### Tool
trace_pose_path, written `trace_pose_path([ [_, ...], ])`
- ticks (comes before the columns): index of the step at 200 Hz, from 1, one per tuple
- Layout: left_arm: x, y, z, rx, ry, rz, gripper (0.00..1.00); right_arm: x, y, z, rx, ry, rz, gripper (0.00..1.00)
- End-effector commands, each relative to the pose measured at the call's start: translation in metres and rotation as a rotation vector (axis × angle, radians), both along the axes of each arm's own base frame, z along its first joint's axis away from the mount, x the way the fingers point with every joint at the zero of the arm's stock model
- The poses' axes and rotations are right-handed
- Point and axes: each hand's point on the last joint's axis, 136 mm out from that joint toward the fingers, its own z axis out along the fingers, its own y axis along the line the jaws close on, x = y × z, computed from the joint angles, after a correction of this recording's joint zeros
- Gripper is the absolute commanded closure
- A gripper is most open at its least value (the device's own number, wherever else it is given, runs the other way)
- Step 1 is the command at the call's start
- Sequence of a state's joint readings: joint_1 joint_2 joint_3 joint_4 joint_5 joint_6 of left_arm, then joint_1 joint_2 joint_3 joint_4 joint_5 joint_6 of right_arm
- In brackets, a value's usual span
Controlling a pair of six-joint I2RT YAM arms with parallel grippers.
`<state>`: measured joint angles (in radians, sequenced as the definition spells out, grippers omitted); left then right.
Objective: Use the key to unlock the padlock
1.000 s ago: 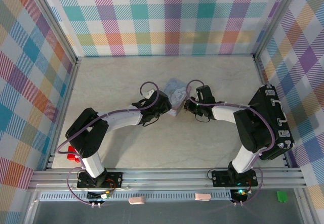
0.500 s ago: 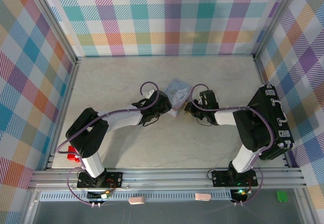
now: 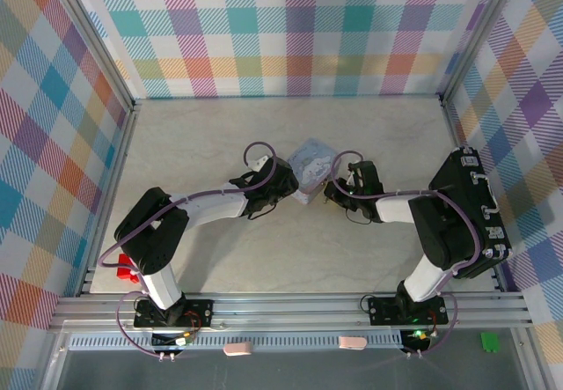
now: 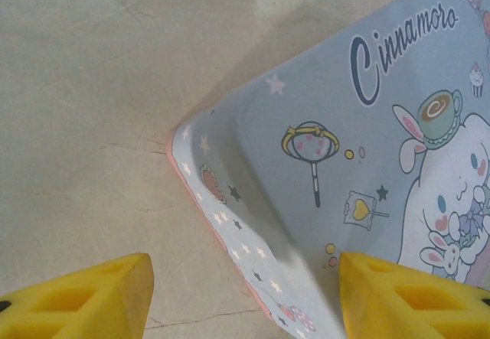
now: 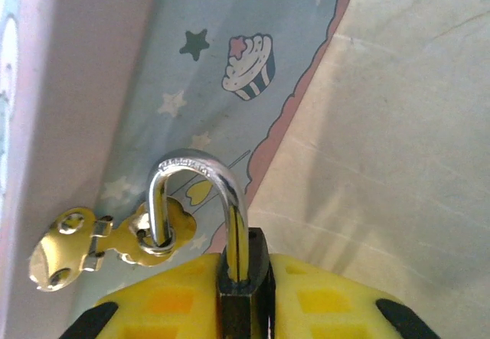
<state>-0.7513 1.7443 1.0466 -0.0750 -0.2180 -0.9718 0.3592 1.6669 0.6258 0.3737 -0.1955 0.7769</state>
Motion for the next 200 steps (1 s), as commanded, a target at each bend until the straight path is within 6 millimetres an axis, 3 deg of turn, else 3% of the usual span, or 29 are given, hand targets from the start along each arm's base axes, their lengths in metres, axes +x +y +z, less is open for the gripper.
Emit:
trace_pose_path([
  [1, -0.031, 0.044, -0.056, 0.219, 0.179, 0.006, 0.37, -0.013, -0.020, -0.020, -0.064, 0.050, -0.026, 0.78],
  [56, -0.031, 0.046, -0.057, 0.223, 0.179, 0.012, 0.37, -0.022, -0.015, -0.021, -0.042, 0.066, 0.005, 0.73],
  [96, -0.030, 0.048, -0.057, 0.224, 0.181, 0.017, 0.37, -0.028, -0.023, -0.028, -0.075, 0.091, -0.019, 0.73],
  [112, -0.030, 0.049, -0.058, 0.224, 0.182, 0.018, 0.37, -0.028, -0.025, -0.026, -0.084, 0.081, -0.019, 0.78],
  [140, -0.030, 0.050, -0.058, 0.225, 0.182, 0.021, 0.37, -0.024, -0.021, -0.019, -0.063, 0.065, -0.012, 0.95],
  [200, -0.030, 0.050, -0.058, 0.223, 0.183, 0.020, 0.37, -0.020, -0.024, 0.003, -0.070, 0.017, -0.028, 1.00],
])
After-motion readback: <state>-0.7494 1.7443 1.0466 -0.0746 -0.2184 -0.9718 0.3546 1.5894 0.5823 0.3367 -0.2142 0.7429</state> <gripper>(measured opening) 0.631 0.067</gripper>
